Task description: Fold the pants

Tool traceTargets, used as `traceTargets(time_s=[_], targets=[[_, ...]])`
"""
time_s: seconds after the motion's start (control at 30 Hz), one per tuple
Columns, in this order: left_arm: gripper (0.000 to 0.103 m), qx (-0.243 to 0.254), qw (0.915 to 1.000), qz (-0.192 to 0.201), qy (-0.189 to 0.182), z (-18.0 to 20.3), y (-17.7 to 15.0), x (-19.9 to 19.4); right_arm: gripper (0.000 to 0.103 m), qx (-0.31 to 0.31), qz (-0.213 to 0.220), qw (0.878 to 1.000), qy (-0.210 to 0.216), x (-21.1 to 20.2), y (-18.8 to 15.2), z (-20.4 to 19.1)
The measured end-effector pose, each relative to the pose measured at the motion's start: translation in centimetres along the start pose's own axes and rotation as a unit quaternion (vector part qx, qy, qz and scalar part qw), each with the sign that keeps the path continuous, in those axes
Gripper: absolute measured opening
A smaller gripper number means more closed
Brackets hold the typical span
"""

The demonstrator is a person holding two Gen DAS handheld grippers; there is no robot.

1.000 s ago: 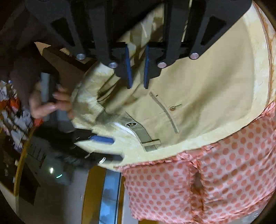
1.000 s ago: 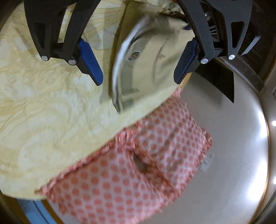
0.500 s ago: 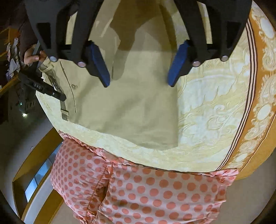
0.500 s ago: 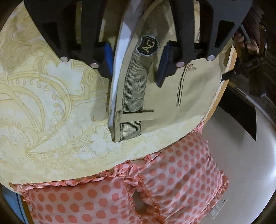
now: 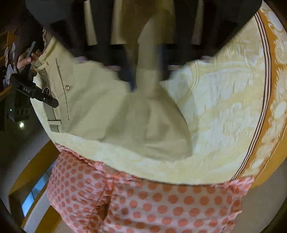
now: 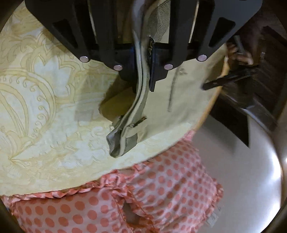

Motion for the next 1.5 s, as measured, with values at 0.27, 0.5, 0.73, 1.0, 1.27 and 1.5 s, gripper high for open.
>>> traceTargets(time_s=[0.27,0.5,0.73,1.0,1.27,1.5], targets=[[0.008,0.032,0.9955,0.085,0.029,1.7,8.1,0.6,0.009,-0.019,0.060,0.998,-0.020,0.7,8.7,-0.2],[0.031,0.022,0.9871,0.106,0.118,-0.7,9.2,0.5,0.032,-0.047,0.056,0.983,-0.171,1.2,10.9,3.8],[0.047,0.031,0.9983,0.048,0.003,4.3,3.4,1.4,0.053,-0.084,0.013,0.994,-0.067,1.3,5.4,-1.4],[0.085,0.038,0.9923,0.080,0.087,3.6,0.3,-1.0,0.095,-0.083,0.020,0.985,-0.151,-0.5,2.3,-1.3],[0.100,0.018,0.9766,0.122,0.176,1.7,-8.1,-5.4,0.096,-0.146,0.034,0.959,-0.239,0.1,-5.5,-3.2],[0.101,0.020,0.9722,0.101,0.210,1.2,-10.5,-3.3,0.102,-0.166,0.047,0.938,-0.300,0.8,-8.1,-3.2]])
Point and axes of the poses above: each gripper's, at about its wrist camera, not at the fingertips, and x roughly the way its jaws point, z to its right, y to its top, the point moved 10 cm from there along x, roughly the way its jaws point, and after that the axes turned 2 degrees about y, right-handed, at the moved point
